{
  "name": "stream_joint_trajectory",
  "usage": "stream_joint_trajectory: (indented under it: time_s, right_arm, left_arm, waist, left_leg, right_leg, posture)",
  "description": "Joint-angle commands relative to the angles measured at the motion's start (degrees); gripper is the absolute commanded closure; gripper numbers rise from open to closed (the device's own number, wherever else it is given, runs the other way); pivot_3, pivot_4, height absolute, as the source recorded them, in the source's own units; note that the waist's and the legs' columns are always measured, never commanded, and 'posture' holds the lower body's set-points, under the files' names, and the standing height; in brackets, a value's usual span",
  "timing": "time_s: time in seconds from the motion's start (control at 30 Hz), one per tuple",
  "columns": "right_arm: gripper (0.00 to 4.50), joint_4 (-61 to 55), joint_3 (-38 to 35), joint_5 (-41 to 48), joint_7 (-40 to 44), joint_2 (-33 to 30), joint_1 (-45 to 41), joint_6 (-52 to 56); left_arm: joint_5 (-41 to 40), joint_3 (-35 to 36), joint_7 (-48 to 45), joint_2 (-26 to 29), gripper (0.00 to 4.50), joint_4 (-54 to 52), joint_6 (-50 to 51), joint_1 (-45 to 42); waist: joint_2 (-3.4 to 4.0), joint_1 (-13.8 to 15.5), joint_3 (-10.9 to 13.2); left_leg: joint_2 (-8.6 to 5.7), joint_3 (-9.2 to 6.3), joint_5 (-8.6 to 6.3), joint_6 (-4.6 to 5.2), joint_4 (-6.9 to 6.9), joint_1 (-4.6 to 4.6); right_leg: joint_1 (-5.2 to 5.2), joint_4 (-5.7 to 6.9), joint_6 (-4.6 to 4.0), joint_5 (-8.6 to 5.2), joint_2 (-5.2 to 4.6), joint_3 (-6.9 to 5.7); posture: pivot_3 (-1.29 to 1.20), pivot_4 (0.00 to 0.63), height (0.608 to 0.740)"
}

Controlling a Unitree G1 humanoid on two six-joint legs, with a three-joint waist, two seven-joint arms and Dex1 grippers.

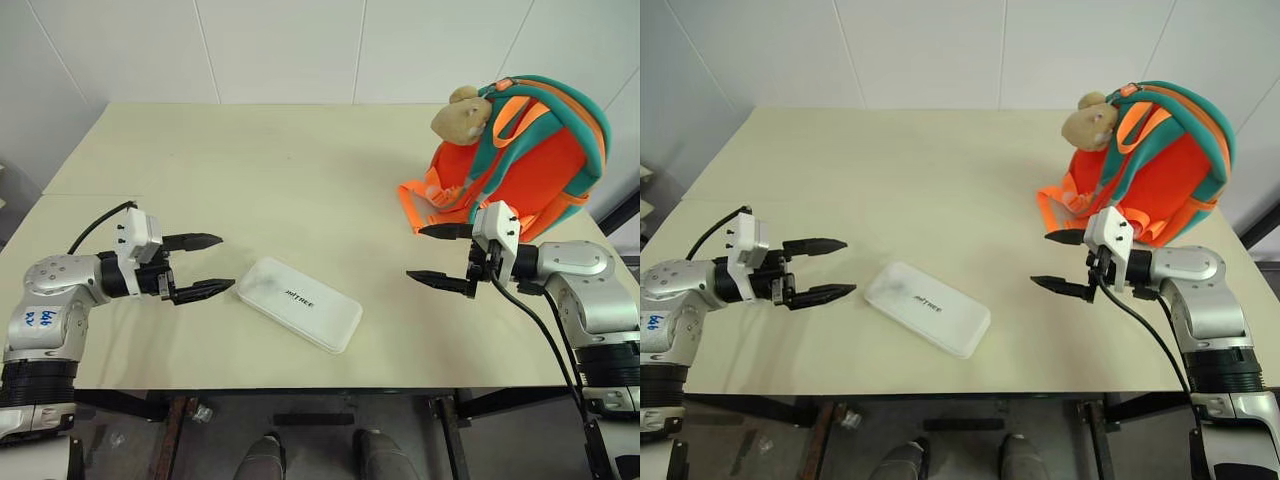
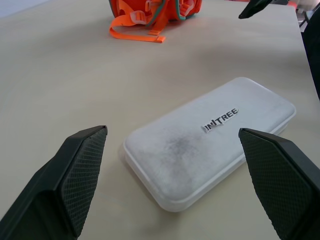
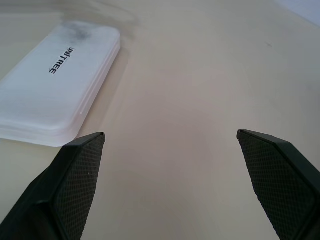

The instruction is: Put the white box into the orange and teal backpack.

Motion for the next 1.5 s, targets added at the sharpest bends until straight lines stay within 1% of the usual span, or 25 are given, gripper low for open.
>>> stream_joint_trajectory:
  time_s: [0.03, 0.23, 0.27, 0.33, 0.37, 0.4, 0.47, 0.6, 0.63, 0.67, 0.7, 0.73, 0.87, 0.97, 1.1, 1.27, 1.5]
  right_arm:
    - [0.04, -0.9, -0.9, 0.0, -0.8, 0.2, -0.6, -1.3]
    - [0.04, 1.3, 1.1, -1.9, -0.9, 2.5, -0.6, -3.5]
    - [0.21, 0.9, 1.3, -1.8, -0.6, 2.4, -0.1, -3.4]
    - [0.65, -0.2, 1.7, -1.5, -0.3, 2.4, 1.5, -3.1]
    - [0.97, -0.8, 2.1, -1.6, 0.1, 2.2, 2.4, -3.2]
    - [1.33, -1.3, 2.9, -2.5, 0.2, 2.2, 3.4, -4.1]
    - [2.04, -1.8, 3.9, -3.7, 0.1, 2.3, 5.0, -5.2]
    - [3.40, -5.4, 4.7, -2.8, -0.4, 3.2, 8.9, -4.1]
    - [3.84, -6.4, 4.9, -2.7, -0.8, 3.5, 9.9, -3.8]
    - [4.10, -7.1, 5.1, -2.6, -1.0, 3.6, 10.8, -3.4]
    - [4.46, -8.1, 5.3, -2.6, -1.2, 3.7, 11.9, -3.2]
    - [4.50, -9.2, 5.7, -2.3, -1.2, 3.8, 13.0, -2.6]
    - [4.50, -14.4, 7.1, 0.0, -1.1, 4.8, 16.2, 1.3]
    - [4.50, -15.9, 7.3, 0.2, -2.5, 6.0, 17.0, 2.6]
    - [4.50, -16.3, 9.1, -0.2, -3.1, 7.3, 17.2, 3.7]
    - [4.50, -15.6, 10.6, -0.9, -3.9, 8.9, 16.3, 3.7]
    - [4.50, -15.0, 11.2, -1.1, -3.9, 9.4, 15.7, 3.8]
  left_arm:
    - [0.0, 0.8, 0.2, 0.2, 0.00, -0.1, -0.9, -0.8]
    - [0.4, 1.0, 1.1, -0.7, 0.00, -0.1, -1.9, -0.4]
    - [1.4, 0.3, 0.7, -0.7, 0.00, 1.6, -3.3, -1.0]
    - [3.6, -0.6, 0.5, -0.7, 0.38, 5.9, -6.6, -2.9]
    - [4.0, -0.7, 0.4, -0.7, 0.58, 7.6, -7.5, -3.9]
    - [4.4, -0.7, 0.1, -0.6, 0.88, 9.4, -8.3, -4.7]
    - [5.7, -1.1, -0.2, -0.6, 1.51, 12.9, -10.6, -6.1]
    - [8.9, -2.5, -0.3, -1.2, 2.76, 20.8, -15.6, -9.6]
    - [9.6, -2.9, -0.2, -1.5, 3.11, 22.5, -16.7, -10.3]
    - [10.1, -3.3, 0.0, -2.2, 3.41, 23.8, -17.4, -11.1]
    - [10.8, -4.1, 0.0, -2.8, 3.75, 24.8, -17.7, -11.8]
    - [11.8, -5.0, 0.0, -3.5, 4.06, 25.7, -18.1, -12.4]
    - [14.8, -7.6, 0.4, -5.6, 4.06, 29.5, -20.0, -14.3]
    - [16.7, -8.7, 1.8, -7.1, 4.06, 32.6, -21.4, -15.8]
    - [18.6, -9.9, 3.6, -8.7, 4.06, 35.4, -23.6, -17.0]
    - [18.8, -8.5, 6.7, -9.7, 4.06, 36.8, -23.7, -18.2]
    - [19.5, -9.8, 6.6, -11.5, 4.06, 37.1, -24.4, -17.7]
  waist:
    - [0.00, -0.2, 0.0]
    - [0.00, 0.0, 0.0]
    - [0.00, 0.0, 0.0]
    - [0.00, 0.0, 0.0]
    - [0.00, 0.1, 0.0]
    - [0.00, 0.1, 0.0]
    - [0.00, 0.1, 0.0]
    - [0.00, 0.1, 0.0]
    - [0.00, 0.1, 0.0]
    - [0.00, 0.1, 0.0]
    - [0.00, 0.1, 0.0]
    - [-0.01, 0.1, 0.0]
    - [-0.01, 0.1, 0.0]
    - [-0.02, 0.0, 0.0]
    - [-0.03, 0.1, 0.0]
    - [-0.03, 0.1, 0.0]
    - [-0.03, 0.1, 0.0]
  left_leg:
    - [0.00, 0.00, 0.00, 0.00, 0.00, 0.01]
    - [0.00, 0.00, 0.01, -0.02, 0.10, 0.04]
    - [0.00, 0.00, 0.02, -0.02, 0.11, 0.04]
    - [0.00, 0.00, 0.02, -0.02, 0.12, 0.04]
    - [0.00, -0.01, 0.02, -0.02, 0.12, 0.05]
    - [0.00, -0.01, 0.02, -0.02, 0.14, 0.04]
    - [-0.02, -0.01, 0.02, -0.02, 0.17, 0.04]
    - [-0.03, -0.01, 0.02, -0.02, 0.21, 0.04]
    - [-0.03, -0.03, 0.02, -0.02, 0.21, 0.05]
    - [-0.03, -0.03, 0.02, -0.02, 0.22, 0.05]
    - [-0.04, -0.02, 0.03, -0.02, 0.24, 0.05]
    - [-0.04, -0.02, 0.03, -0.02, 0.27, 0.05]
    - [-0.05, -0.03, 0.03, -0.02, 0.36, 0.04]
    - [-0.03, -0.05, 0.03, -0.02, 0.41, 0.05]
    - [-0.05, -0.05, 0.04, -0.02, 0.56, 0.05]
    - [-0.05, -0.08, 0.04, -0.02, 0.61, 0.03]
    - [-0.06, -0.09, 0.04, -0.02, 0.61, 0.04]
  right_leg:
    - [0.00, 0.01, 0.00, 0.00, 0.00, 0.01]
    - [0.00, 0.18, -0.01, 0.00, 0.01, 0.01]
    - [0.00, 0.19, -0.01, 0.00, 0.01, 0.01]
    - [0.00, 0.22, -0.01, 0.00, 0.01, 0.01]
    - [0.00, 0.23, -0.01, -0.01, 0.01, 0.00]
    - [-0.01, 0.24, -0.01, -0.01, 0.02, 0.00]
    - [0.00, 0.25, -0.01, -0.01, 0.01, 0.00]
    - [0.00, 0.30, 0.01, -0.01, 0.01, 0.01]
    - [0.00, 0.33, 0.01, -0.01, 0.02, 0.00]
    - [0.00, 0.35, 0.01, -0.02, 0.02, 0.00]
    - [0.00, 0.37, 0.02, -0.02, 0.02, 0.01]
    - [0.00, 0.39, 0.02, -0.01, 0.01, 0.01]
    - [0.00, 0.48, 0.03, -0.01, 0.02, 0.01]
    - [0.00, 0.54, 0.02, -0.01, 0.04, 0.01]
    - [0.05, 0.56, 0.05, 0.01, 0.03, 0.01]
    - [0.09, 0.56, 0.07, 0.02, 0.03, 0.01]
    - [0.09, 0.56, 0.08, 0.02, 0.03, 0.00]
  posture:
    - [0.00, 0.150, 0.740]
    - [0.00, 0.150, 0.740]
    - [0.00, 0.150, 0.740]
    - [0.00, 0.150, 0.740]
    - [0.00, 0.150, 0.740]
    - [0.00, 0.150, 0.740]
    - [0.00, 0.150, 0.740]
    - [0.00, 0.150, 0.740]
    - [0.00, 0.150, 0.740]
    - [0.00, 0.150, 0.740]
    - [0.00, 0.150, 0.740]
    - [0.00, 0.150, 0.740]
    - [0.00, 0.150, 0.740]
    - [0.00, 0.150, 0.740]
    - [0.00, 0.150, 0.740]
    - [0.00, 0.150, 0.740]
    - [0.00, 0.150, 0.740]
